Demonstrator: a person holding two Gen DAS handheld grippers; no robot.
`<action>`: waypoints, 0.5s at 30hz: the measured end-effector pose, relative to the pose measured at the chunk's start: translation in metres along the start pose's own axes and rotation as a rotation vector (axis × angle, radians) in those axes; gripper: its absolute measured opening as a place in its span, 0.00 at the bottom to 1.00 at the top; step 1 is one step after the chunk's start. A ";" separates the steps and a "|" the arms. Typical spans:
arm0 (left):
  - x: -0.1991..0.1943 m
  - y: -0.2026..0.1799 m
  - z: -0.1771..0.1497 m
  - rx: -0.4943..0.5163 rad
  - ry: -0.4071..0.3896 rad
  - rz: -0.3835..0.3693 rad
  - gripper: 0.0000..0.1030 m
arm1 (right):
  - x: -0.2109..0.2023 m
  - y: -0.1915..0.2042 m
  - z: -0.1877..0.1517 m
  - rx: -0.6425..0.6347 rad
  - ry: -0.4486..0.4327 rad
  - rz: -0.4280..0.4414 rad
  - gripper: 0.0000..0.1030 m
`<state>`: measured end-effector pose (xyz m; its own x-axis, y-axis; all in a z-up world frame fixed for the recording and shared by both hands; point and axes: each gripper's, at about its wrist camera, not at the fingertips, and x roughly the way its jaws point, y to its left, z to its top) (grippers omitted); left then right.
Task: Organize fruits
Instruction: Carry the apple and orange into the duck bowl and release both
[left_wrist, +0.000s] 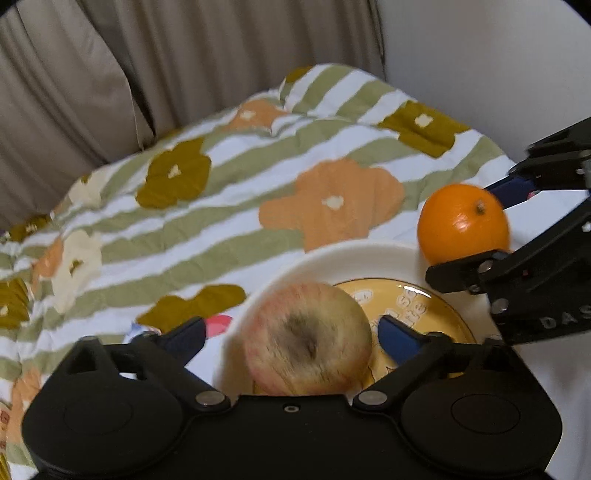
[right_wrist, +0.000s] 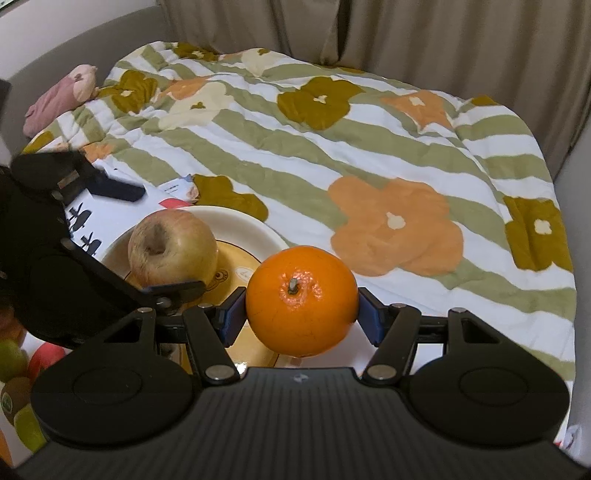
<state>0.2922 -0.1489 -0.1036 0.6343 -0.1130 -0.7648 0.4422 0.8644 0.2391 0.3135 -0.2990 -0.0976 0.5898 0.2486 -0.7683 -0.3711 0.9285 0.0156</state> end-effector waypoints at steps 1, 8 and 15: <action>-0.004 0.001 -0.001 0.004 0.000 0.000 0.99 | -0.001 0.000 0.000 -0.006 0.002 0.006 0.75; -0.031 0.010 -0.023 -0.027 0.009 0.005 0.99 | 0.004 0.007 -0.001 -0.071 0.013 0.047 0.75; -0.041 0.017 -0.041 -0.112 0.029 0.028 0.99 | 0.018 0.027 -0.001 -0.154 0.000 0.100 0.75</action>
<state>0.2476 -0.1096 -0.0926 0.6262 -0.0750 -0.7761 0.3499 0.9166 0.1937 0.3132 -0.2696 -0.1119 0.5444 0.3372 -0.7680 -0.5335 0.8458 -0.0068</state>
